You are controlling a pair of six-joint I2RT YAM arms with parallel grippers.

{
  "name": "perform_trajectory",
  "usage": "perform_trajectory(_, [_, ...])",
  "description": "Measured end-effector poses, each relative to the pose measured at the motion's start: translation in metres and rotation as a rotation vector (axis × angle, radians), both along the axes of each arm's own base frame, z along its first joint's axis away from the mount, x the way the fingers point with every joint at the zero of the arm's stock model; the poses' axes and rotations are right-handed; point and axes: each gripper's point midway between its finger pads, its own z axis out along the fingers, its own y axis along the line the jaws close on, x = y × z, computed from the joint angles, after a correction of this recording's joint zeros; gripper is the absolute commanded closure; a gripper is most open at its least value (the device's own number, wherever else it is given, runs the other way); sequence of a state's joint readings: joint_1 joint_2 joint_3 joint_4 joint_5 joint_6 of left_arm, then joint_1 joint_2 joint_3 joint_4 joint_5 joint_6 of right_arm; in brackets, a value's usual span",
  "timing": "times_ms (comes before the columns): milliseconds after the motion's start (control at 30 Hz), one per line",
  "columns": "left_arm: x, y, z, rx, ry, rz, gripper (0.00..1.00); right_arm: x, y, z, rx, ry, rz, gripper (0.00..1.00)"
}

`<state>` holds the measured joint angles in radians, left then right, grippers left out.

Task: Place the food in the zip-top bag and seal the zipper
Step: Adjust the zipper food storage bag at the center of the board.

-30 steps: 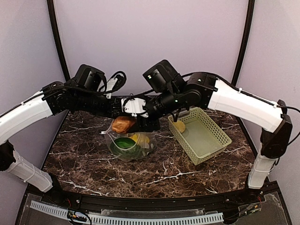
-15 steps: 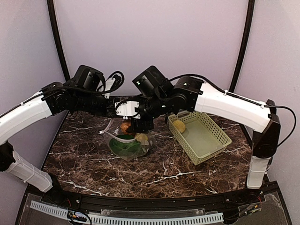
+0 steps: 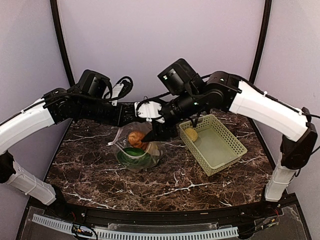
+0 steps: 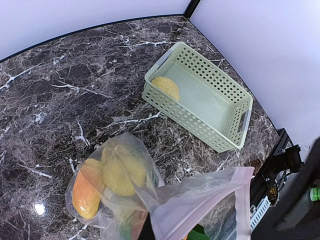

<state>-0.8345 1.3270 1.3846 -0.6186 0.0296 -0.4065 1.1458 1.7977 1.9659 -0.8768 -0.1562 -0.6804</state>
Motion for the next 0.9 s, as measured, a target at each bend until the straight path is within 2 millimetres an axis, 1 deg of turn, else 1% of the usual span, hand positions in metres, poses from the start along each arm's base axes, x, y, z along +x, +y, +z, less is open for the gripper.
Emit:
perform_trajectory(100, [0.000,0.000,0.000,0.001,-0.001,-0.001,0.99,-0.022,-0.014,0.019,0.035,0.032,0.071,0.45])
perform_trajectory(133, [0.000,0.000,0.000,0.001,-0.001,-0.001,0.99,-0.026,-0.017,0.023,0.041,0.038,0.088,0.46])
perform_trajectory(200, [0.000,0.000,0.000,0.000,-0.001,-0.001,0.99,-0.032,-0.019,0.025,0.043,0.050,0.108,0.46])
perform_trajectory(300, [0.000,0.000,0.000,-0.001,-0.002,-0.001,0.99,-0.037,-0.018,0.010,-0.004,0.076,0.135,0.46])
perform_trajectory(467, [0.000,-0.001,0.000,-0.004,0.001,-0.006,0.99,-0.043,-0.013,-0.032,-0.128,0.101,0.167,0.46])
perform_trajectory(533, [0.000,-0.002,-0.001,-0.003,0.004,-0.008,0.99,-0.045,-0.011,-0.046,-0.174,0.101,0.175,0.48])
perform_trajectory(567, [0.000,-0.003,-0.001,-0.003,0.005,-0.010,0.99,-0.046,-0.010,-0.054,-0.201,0.099,0.178,0.51])
perform_trajectory(667, [0.000,-0.004,-0.002,-0.004,0.007,-0.012,0.99,-0.045,-0.010,-0.070,-0.255,0.084,0.175,0.67])
perform_trajectory(700, [0.001,-0.005,-0.002,-0.005,0.007,-0.013,0.99,-0.044,-0.011,-0.073,-0.268,0.079,0.171,0.73])
perform_trajectory(767, [0.001,-0.005,-0.003,-0.004,0.008,-0.014,0.99,-0.042,-0.012,-0.075,-0.284,0.066,0.165,0.90])
perform_trajectory(800, [0.001,-0.005,-0.003,-0.004,0.008,-0.015,0.99,-0.041,-0.013,-0.075,-0.287,0.055,0.169,0.96])
perform_trajectory(833, [0.001,-0.005,-0.003,-0.004,0.008,-0.015,0.99,-0.040,-0.013,-0.074,-0.290,0.046,0.162,1.00])
perform_trajectory(900, [0.001,-0.006,-0.001,-0.002,0.006,-0.018,0.99,-0.036,-0.012,-0.070,-0.284,0.016,0.152,1.00])
